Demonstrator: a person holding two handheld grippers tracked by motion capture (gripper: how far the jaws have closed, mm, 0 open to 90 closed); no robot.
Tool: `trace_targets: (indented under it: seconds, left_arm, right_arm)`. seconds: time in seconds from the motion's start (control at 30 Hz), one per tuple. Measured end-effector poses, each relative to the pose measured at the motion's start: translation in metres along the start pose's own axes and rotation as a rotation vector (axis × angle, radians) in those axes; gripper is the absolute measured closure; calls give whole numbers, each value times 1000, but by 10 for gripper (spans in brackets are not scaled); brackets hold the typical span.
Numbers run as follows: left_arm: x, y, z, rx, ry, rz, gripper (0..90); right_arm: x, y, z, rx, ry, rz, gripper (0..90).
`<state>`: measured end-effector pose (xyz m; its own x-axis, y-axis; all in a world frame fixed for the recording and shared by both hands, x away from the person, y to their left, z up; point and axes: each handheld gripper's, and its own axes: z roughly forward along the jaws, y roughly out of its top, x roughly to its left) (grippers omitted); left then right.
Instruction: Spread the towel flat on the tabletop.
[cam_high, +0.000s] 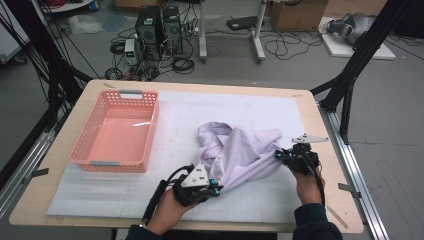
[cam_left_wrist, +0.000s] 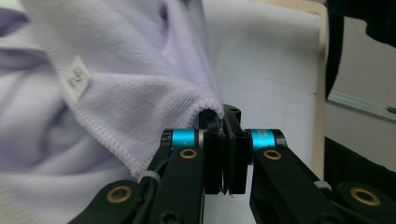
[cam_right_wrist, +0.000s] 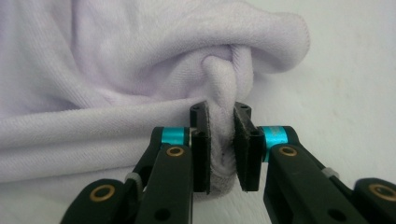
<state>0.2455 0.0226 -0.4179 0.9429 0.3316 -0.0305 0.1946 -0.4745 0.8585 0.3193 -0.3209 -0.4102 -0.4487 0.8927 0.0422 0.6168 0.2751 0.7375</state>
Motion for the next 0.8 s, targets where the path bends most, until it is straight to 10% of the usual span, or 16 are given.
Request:
trace_targets:
  seconds: [0.13,0.27,0.5,0.7,0.8]
  left_arm:
    - [-3,-1,10,16,-9,0,865]
    - [8,-1,4,-12,60,-72,586]
    - [32,1,-27,-93,183,-117,383]
    - [64,4,-37,-31,267,-166,346]
    - [78,2,-25,49,294,-223,351]
  right_arm:
    - [-8,-13,-5,-2,0,38,640]
    - [-11,-12,-19,-110,-3,93,500]
    - [13,8,-11,-182,109,25,359]
    - [44,20,14,-135,208,-61,367]
    - [50,20,23,-76,239,-93,625]
